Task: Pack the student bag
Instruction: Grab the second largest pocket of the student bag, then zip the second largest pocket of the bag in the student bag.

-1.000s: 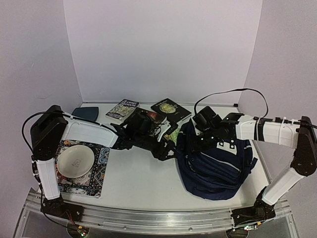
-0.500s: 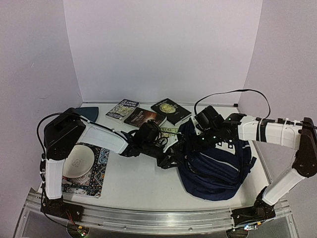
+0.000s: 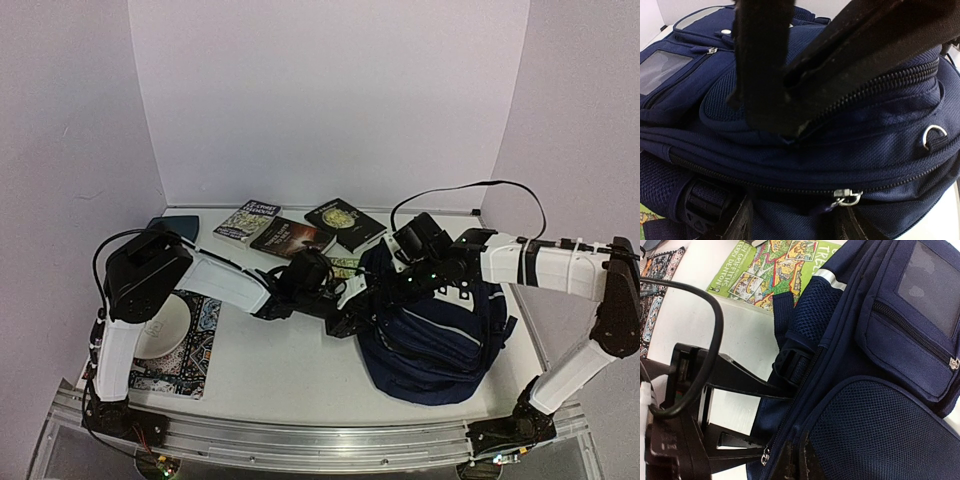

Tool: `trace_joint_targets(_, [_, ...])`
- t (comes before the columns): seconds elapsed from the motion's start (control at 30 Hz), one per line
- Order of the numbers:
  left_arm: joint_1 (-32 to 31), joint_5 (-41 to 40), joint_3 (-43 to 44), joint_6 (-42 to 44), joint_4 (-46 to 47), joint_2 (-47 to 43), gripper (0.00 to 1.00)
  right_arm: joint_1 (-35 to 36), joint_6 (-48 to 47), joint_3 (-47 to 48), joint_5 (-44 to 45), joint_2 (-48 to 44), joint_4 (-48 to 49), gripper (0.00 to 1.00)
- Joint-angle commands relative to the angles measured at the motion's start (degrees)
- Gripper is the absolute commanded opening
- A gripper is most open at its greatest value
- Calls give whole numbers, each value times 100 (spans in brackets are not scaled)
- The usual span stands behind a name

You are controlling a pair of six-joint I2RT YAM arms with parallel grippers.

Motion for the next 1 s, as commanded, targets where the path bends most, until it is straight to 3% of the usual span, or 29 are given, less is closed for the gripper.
trace_joint_targets(0.0, [-135, 356, 279, 184, 359, 66, 53, 88, -230, 162, -597, -184, 540, 0])
trace_joint_targets(0.1, [-196, 408, 322, 197, 388, 135, 44, 91, -262, 177, -589, -159, 553, 0])
trace_joint_targets(0.37, [-198, -135, -135, -44, 411, -275, 1, 56, -288, 270, -72, 2, 500, 0])
trace_joint_targets(0.5, [-199, -581, -628, -265, 397, -818, 0, -20, -269, 445, 480, 237, 309, 0])
trace_joint_targets(0.73, [-216, -537, -1490, -746, 92, -1785, 0, -41, -236, 980, 1388, 807, 104, 0])
trace_joint_targets(0.97, [-446, -501, -1116, -1171, -1785, -1867, 0, -41, 77, 1550, 2067, 1289, 85, 0])
